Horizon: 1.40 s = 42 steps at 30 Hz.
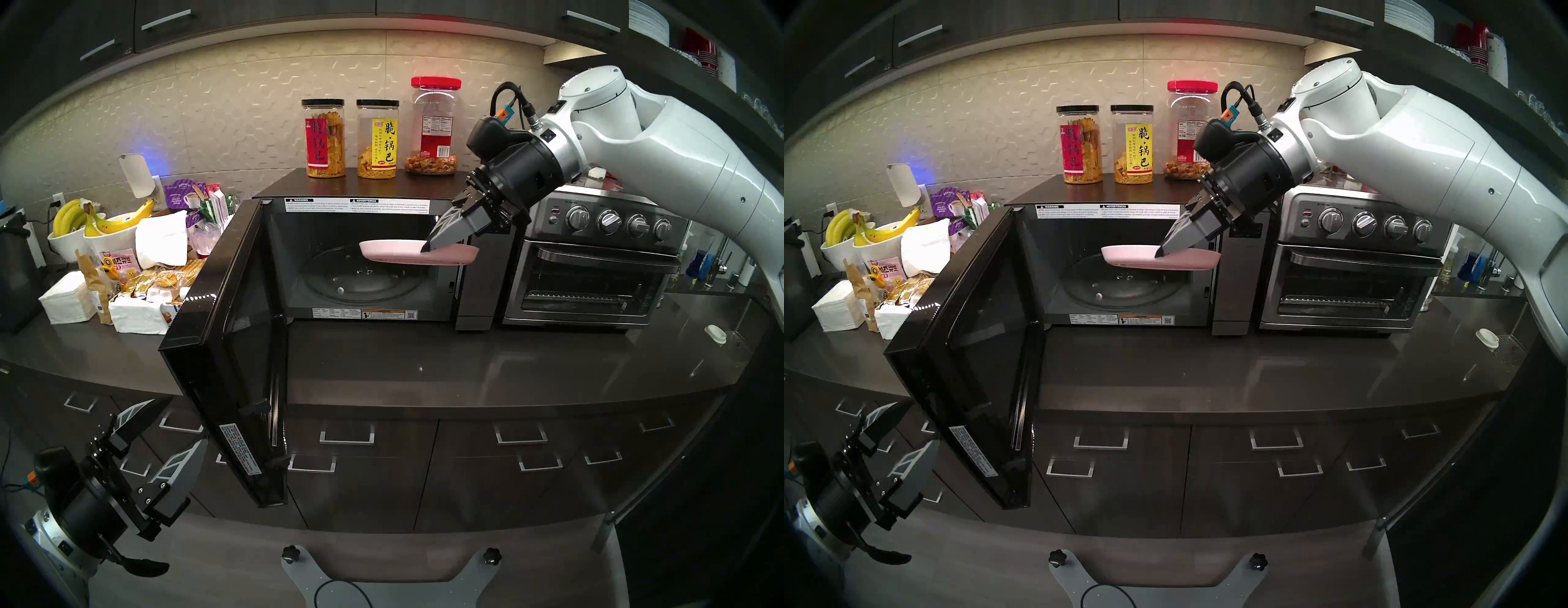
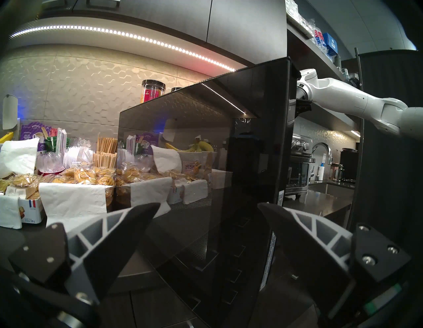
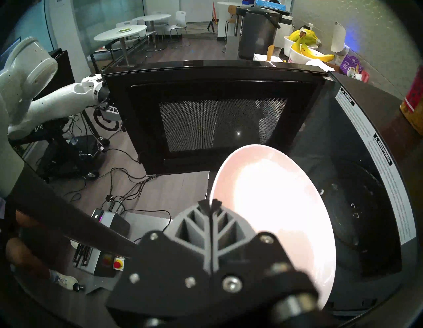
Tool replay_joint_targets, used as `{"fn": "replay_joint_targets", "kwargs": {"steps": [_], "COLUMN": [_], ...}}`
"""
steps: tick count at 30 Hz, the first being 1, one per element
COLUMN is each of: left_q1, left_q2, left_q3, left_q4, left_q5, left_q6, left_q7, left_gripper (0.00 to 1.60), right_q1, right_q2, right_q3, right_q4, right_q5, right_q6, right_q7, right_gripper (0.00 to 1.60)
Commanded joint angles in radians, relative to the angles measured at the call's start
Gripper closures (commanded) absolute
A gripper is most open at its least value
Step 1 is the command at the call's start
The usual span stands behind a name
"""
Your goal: Open the microwave, put the plate inside, and close the door
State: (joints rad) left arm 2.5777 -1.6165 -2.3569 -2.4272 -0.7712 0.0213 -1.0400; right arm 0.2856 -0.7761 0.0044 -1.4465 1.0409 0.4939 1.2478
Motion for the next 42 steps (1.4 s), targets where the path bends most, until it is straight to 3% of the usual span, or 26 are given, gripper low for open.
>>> {"fn": "replay_joint_targets", "kwargs": {"steps": [1, 6, 27, 42], "left_q1": [-0.002, -0.003, -0.006, -0.008], "left_q2": [-0.001, -0.001, -0.004, -0.006], "left_q3": [0.001, 0.001, 0.000, -0.001], "left_q4": [-0.016, -0.016, -0.016, -0.016], "left_q5": [-0.002, -0.002, 0.000, 0.001], "left_q6": [0.000, 0.001, 0.003, 0.005], "left_q7": [0.001, 0.000, -0.003, -0.004], "left_gripper": [0.00, 0.00, 0.00, 0.00], "right_q1": [-0.012, -0.028, -0.076, -0.101], "right_q2": [-0.036, -0.045, -0.066, -0.048], "right_q3": [0.014, 0.018, 0.009, 0.009], "right_q4": [0.005, -0.013, -0.025, -0.091], "right_q5": [0.007, -0.012, -0.012, -0.021], "right_q6": [-0.015, -0.046, -0.049, -0.047], "right_q7": [-0.040, -0.097, -0.206, -0.296], "right_gripper": [1.60, 1.60, 1.60, 1.60]}}
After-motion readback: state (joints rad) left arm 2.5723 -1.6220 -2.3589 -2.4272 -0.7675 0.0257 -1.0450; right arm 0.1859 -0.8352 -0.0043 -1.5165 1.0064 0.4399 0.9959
